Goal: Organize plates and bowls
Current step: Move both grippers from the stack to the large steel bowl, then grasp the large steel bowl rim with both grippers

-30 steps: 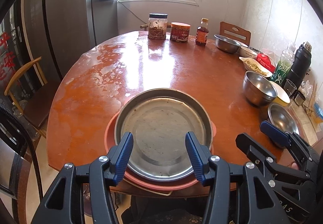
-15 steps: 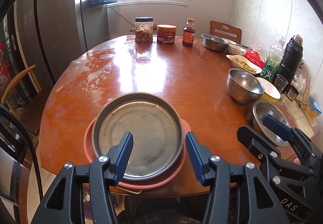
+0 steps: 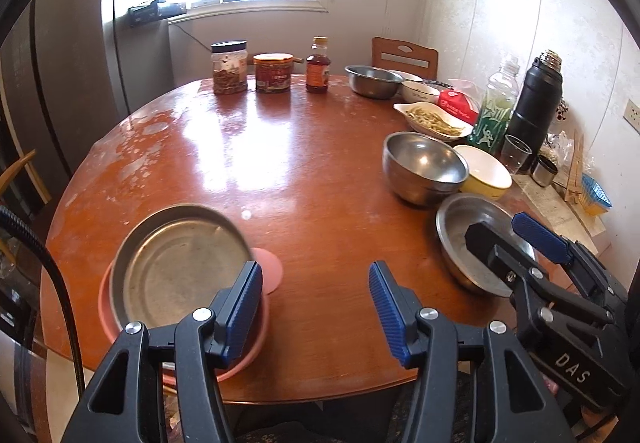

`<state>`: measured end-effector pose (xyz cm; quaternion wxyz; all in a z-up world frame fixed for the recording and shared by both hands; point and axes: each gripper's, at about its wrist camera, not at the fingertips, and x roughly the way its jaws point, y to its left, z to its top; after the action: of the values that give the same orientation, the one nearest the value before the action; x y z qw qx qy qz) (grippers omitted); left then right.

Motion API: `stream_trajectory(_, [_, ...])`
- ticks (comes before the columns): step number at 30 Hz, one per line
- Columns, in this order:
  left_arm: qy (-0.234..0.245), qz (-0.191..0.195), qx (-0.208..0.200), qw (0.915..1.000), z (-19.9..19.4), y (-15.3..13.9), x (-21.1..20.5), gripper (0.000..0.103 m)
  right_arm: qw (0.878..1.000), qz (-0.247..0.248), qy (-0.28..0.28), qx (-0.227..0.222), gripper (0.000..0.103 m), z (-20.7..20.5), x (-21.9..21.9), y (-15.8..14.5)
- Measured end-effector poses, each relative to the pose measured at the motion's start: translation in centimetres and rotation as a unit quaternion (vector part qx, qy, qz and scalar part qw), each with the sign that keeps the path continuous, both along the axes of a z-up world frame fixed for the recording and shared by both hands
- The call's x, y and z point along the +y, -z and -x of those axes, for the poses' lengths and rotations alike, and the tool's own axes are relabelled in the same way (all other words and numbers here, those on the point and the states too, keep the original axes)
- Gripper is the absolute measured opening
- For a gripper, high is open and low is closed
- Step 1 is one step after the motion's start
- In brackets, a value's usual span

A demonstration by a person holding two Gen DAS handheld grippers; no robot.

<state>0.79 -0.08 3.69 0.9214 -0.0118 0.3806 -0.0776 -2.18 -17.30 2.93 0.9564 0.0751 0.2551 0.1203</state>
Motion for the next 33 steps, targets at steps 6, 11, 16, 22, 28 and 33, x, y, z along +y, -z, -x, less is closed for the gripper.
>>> stream_trajectory(6, [0.019,0.011,0.010,0.9997,-1.0,0.0,-2.4,0.056,0.999,0.004,0.044,0.001,0.075,-0.7,-3.7,0.0])
stream_trajectory(11, [0.034,0.019,0.023,0.9990,-2.1,0.5,-4.5,0.056,0.997,0.000,0.083,0.011,0.075,-1.5,-7.6,0.8])
stream_trajectory(16, [0.053,0.025,0.036,0.9976,-3.2,1.3,-6.9,0.056,0.993,-0.010,0.116,0.030,0.075,-2.0,-11.0,1.9])
stream_trajectory(22, [0.066,0.026,0.051,0.9962,-4.4,2.2,-9.2,0.056,0.989,-0.030,0.133,0.064,0.075,-2.8,-14.0,3.8])
stream_trajectory(28, [0.071,0.029,0.069,0.9947,-5.2,3.3,-10.6,0.056,0.989,-0.029,0.122,0.081,0.075,-3.3,-14.6,5.1])
stream_trajectory(33, [0.079,0.028,0.084,0.9930,-5.7,4.3,-11.8,0.056,0.989,-0.031,0.108,0.094,0.075,-3.7,-14.3,6.1])
